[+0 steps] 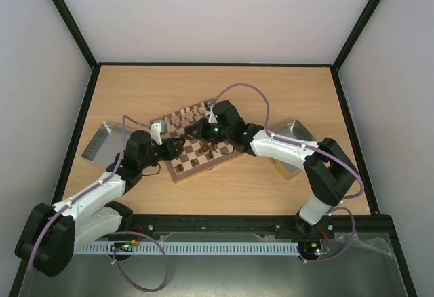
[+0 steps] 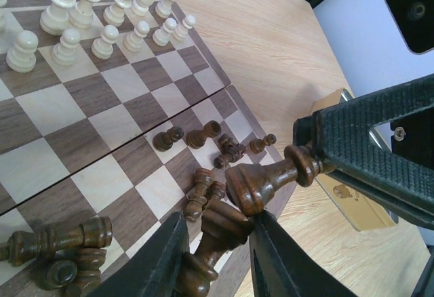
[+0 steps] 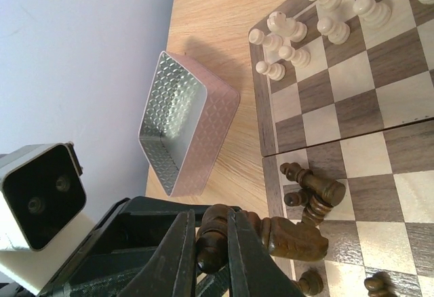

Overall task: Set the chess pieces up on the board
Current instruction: Pick up the chess piece from the chessboard.

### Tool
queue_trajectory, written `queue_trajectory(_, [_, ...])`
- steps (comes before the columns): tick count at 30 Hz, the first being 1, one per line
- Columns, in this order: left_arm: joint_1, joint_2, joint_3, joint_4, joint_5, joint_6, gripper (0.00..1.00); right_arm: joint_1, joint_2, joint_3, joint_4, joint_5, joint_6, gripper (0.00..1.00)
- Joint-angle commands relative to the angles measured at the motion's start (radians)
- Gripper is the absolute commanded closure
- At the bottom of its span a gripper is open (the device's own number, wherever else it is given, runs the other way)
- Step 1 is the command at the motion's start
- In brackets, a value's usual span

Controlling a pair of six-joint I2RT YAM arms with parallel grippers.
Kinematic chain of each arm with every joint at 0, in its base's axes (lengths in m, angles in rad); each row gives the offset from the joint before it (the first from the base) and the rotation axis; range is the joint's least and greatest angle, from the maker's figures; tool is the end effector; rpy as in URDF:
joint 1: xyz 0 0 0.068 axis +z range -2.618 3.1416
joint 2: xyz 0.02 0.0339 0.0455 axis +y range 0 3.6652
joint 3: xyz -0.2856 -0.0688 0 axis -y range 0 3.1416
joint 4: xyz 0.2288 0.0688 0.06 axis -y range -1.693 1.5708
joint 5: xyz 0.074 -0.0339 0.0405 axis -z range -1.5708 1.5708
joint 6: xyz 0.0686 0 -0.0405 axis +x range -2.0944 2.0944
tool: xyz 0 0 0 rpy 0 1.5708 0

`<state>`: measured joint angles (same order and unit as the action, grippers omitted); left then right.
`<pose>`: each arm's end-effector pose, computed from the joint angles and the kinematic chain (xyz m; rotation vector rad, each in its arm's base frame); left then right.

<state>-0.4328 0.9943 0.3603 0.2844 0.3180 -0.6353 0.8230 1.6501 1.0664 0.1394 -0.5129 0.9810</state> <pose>0.1861 -0.1096 0.2181 0.0214 2.0391 -1.0016 0.2388 0.3069 0.2647 -0.2022 2.3705 1.5445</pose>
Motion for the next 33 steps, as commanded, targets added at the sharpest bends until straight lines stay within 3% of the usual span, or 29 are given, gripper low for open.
queue_trajectory(1, [-0.005,-0.008,-0.010,0.025,-0.029,0.024,0.75,0.002,-0.020,-0.015,-0.009,0.010,0.010,0.91])
queue_trajectory(8, [-0.006,-0.002,-0.003,-0.008,-0.080,0.016,0.87,0.001,-0.019,-0.017,-0.049,0.073,-0.016,0.92])
queue_trajectory(13, [-0.006,0.028,0.019,-0.070,-0.120,0.011,0.89,0.001,-0.013,-0.017,-0.074,0.142,-0.048,0.92])
queue_trajectory(16, [-0.006,0.050,0.025,-0.084,-0.119,0.011,0.88,0.001,-0.005,-0.017,-0.068,0.135,-0.051,0.92])
queue_trajectory(22, [-0.006,0.117,0.057,-0.066,-0.045,0.013,0.73,0.001,0.005,-0.022,-0.045,0.115,-0.037,0.92])
queue_trajectory(33, [-0.006,0.238,0.108,-0.075,-0.014,0.011,0.68,0.002,-0.001,-0.030,-0.033,0.124,-0.019,0.92])
